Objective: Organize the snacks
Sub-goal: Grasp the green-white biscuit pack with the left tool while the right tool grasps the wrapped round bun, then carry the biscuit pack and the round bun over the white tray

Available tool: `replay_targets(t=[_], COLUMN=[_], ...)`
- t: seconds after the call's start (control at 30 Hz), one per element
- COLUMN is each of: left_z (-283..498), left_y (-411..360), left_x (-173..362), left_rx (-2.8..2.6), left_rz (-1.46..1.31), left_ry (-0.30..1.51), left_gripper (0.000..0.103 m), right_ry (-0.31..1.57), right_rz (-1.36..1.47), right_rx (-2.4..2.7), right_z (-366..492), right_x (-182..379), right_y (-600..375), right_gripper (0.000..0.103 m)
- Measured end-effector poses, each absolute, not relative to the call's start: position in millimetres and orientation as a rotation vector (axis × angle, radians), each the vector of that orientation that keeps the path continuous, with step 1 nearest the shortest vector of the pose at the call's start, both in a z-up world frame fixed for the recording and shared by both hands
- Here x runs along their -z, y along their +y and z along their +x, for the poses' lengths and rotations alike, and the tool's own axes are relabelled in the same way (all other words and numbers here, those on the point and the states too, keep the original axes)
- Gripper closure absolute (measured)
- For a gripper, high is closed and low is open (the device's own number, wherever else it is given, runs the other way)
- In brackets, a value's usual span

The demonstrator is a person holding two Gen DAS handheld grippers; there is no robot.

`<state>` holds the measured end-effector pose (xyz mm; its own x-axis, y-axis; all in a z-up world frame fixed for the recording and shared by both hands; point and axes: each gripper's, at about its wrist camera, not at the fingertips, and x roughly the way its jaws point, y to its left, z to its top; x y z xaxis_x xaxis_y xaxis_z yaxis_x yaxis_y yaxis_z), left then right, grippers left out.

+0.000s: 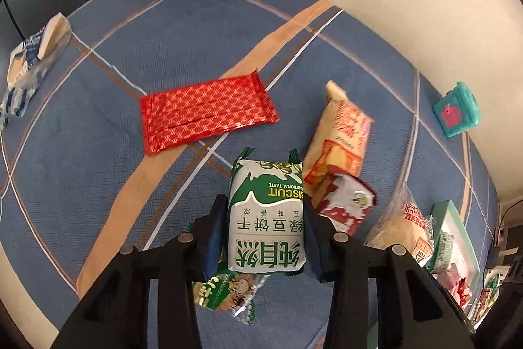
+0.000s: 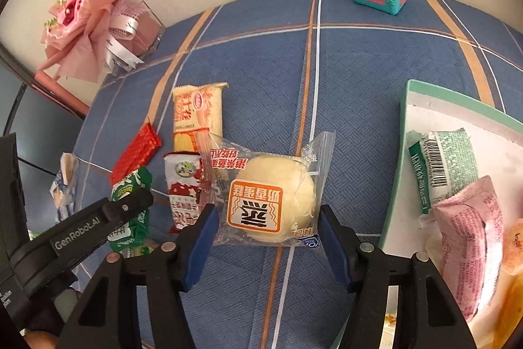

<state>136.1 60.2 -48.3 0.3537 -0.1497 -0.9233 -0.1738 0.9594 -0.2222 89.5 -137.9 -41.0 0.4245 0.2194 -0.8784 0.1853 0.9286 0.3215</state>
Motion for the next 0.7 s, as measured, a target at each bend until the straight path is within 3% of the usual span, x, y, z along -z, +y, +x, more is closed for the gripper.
replay_targets(t=[0.7], left_z=[100.5], left_y=[26.3], left_x=[-11.2], left_rx=[0.034], left_rz=[-0.296], left_ry=[1.089], left_gripper=[0.059], right_ry=[1.065], right_rz=[0.383], right_rx=[0.008], right_z=[54.9], right_x=[-21.1], right_y=[-154.5], right_gripper=[0.038])
